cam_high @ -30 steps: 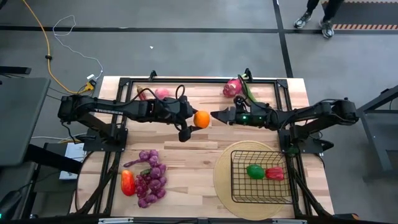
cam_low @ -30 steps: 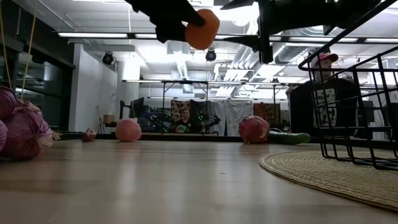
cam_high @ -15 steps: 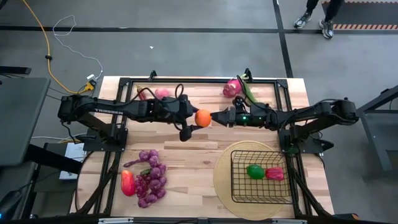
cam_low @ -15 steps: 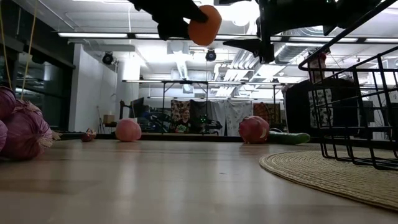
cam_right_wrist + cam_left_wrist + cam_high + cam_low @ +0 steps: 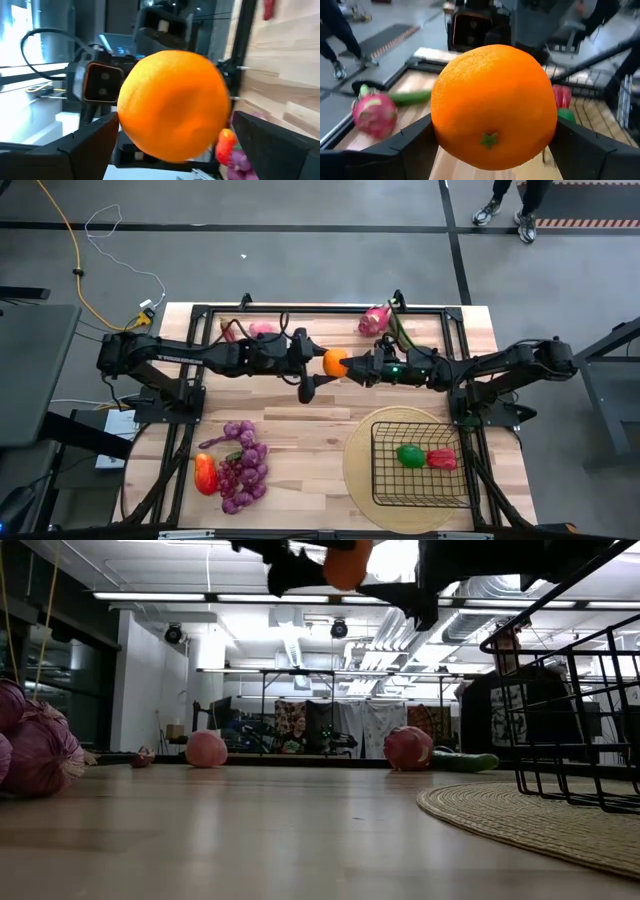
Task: Build produce basket
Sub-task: Put the orange into the wire basket
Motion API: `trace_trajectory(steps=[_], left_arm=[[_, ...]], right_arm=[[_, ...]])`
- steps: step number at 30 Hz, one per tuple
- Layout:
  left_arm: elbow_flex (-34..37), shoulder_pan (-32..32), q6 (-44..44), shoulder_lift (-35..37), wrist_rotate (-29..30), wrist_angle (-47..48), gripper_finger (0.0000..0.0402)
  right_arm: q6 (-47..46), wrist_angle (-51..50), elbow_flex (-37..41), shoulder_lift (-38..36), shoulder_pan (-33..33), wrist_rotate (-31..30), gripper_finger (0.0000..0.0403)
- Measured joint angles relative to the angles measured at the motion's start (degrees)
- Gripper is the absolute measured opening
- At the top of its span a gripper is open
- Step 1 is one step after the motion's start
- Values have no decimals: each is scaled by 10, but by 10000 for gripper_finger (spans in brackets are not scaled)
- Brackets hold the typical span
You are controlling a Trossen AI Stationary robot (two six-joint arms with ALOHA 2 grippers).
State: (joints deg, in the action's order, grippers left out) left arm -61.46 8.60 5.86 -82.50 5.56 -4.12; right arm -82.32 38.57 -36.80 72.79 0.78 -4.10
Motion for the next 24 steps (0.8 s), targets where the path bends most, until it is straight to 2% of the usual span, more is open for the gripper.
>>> trace_trajectory(steps=[12, 24], left_arm=[[-1, 0, 41, -46, -7, -92, 313], [-1, -1, 12, -49, -41, -81, 313]], right_arm=[[-10, 10, 1, 1, -5, -1, 379], [-23, 8, 1, 2, -6, -4, 378]])
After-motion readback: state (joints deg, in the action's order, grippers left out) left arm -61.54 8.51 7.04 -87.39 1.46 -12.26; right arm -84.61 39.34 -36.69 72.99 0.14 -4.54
